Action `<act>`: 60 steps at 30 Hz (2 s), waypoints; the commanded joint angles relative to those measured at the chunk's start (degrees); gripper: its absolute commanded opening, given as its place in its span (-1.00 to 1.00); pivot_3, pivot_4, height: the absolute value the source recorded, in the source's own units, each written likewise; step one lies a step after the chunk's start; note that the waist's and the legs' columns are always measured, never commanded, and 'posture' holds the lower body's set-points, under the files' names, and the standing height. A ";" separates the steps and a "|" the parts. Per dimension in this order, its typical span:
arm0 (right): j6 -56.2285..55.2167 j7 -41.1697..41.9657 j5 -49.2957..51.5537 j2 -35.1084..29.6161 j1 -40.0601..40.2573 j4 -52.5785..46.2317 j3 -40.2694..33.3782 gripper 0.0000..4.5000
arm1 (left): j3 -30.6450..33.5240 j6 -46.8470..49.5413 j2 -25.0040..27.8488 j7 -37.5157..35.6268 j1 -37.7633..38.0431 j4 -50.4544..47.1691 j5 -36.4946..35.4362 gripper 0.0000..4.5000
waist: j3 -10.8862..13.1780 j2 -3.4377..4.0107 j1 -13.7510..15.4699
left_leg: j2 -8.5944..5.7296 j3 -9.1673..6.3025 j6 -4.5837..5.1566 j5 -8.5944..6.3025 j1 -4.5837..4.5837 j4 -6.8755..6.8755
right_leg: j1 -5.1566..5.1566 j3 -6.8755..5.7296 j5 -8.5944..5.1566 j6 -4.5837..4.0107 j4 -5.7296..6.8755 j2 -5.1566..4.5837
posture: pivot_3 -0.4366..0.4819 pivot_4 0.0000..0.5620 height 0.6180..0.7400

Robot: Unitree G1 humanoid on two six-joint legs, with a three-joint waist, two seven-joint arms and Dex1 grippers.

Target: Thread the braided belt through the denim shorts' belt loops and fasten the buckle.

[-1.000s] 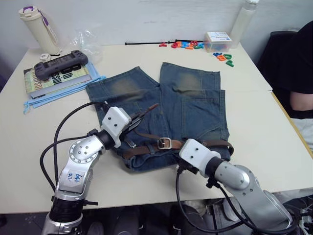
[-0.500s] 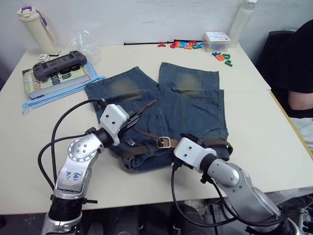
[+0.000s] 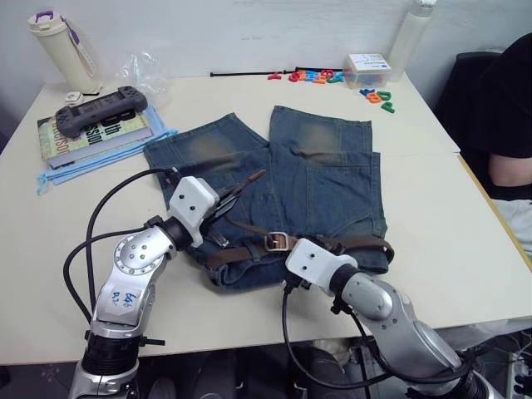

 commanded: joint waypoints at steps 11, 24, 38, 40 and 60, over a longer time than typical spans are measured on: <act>-2.01 -0.75 -4.06 1.12 -2.21 -1.63 -2.18 -1.00 | -0.88 -0.96 2.57 -1.39 1.72 -2.25 0.40 -1.00 | 0.00 0.00 -0.06 | 0.00 0.00 -0.01 0.00 0.00 0.00 | -0.01 0.00 0.00 0.00 0.01 0.00 | -0.05 -0.47 0.60; -4.55 11.06 -6.63 -6.30 -10.46 -2.30 -0.61 -1.00 | -8.35 -6.53 10.58 -4.55 3.33 -1.22 9.76 -1.00 | 0.01 0.02 -0.03 | 0.00 0.02 -0.01 -0.03 0.00 -0.03 | -0.03 0.01 -0.01 -0.02 -0.03 -0.02 | -0.05 -0.47 0.60; -2.95 12.13 -9.65 2.08 -16.55 4.16 1.47 -1.00 | -8.85 -8.40 12.15 -5.63 3.80 -0.52 12.54 -1.00 | 0.02 0.02 -0.31 | 0.02 0.05 -0.01 -0.01 0.00 0.00 | -0.06 0.03 -0.02 -0.04 0.07 0.00 | -0.05 -0.47 0.60; -3.06 12.42 -9.94 2.53 -16.68 4.41 1.52 -1.00 | -8.78 -8.20 12.08 -5.79 3.75 -0.38 12.65 -1.00 | 0.02 0.02 -0.28 | 0.02 0.05 -0.02 -0.01 0.00 0.00 | -0.07 0.02 -0.02 -0.05 0.10 0.00 | -0.05 -0.47 0.60; -4.64 14.48 -12.52 4.67 -17.20 5.50 2.24 -1.00 | -13.49 -10.89 12.75 -8.16 -1.73 2.00 19.99 -1.00 | 0.02 0.03 -0.20 | 0.01 0.10 -0.02 0.00 0.00 0.03 | -0.10 0.04 -0.03 -0.06 0.17 0.01 | -0.05 -0.47 0.60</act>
